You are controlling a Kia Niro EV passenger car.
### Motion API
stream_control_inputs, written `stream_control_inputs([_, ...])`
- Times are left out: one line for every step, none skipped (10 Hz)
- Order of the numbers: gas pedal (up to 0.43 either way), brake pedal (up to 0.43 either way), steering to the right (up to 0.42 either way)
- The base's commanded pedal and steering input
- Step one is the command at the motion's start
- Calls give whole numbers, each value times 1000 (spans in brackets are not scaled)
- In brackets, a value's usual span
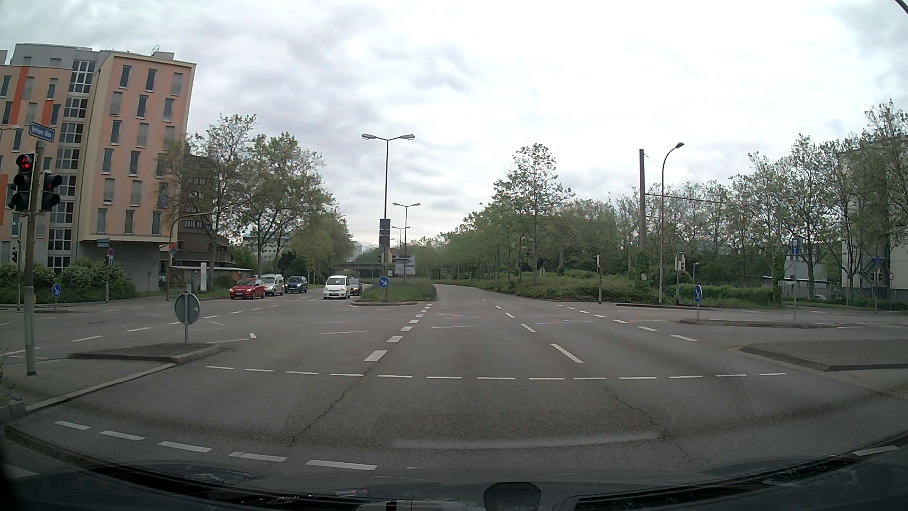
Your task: Follow the waypoints while adhering to traffic rules and regulations
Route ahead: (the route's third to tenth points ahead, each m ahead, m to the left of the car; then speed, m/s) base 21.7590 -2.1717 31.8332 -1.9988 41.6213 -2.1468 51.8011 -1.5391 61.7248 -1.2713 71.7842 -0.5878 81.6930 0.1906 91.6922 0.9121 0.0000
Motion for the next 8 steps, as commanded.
stream_control_inputs([0,207,14])
stream_control_inputs([0,207,13])
stream_control_inputs([0,207,13])
stream_control_inputs([0,207,13])
stream_control_inputs([0,207,13])
stream_control_inputs([0,207,13])
stream_control_inputs([0,207,14])
stream_control_inputs([0,207,13])
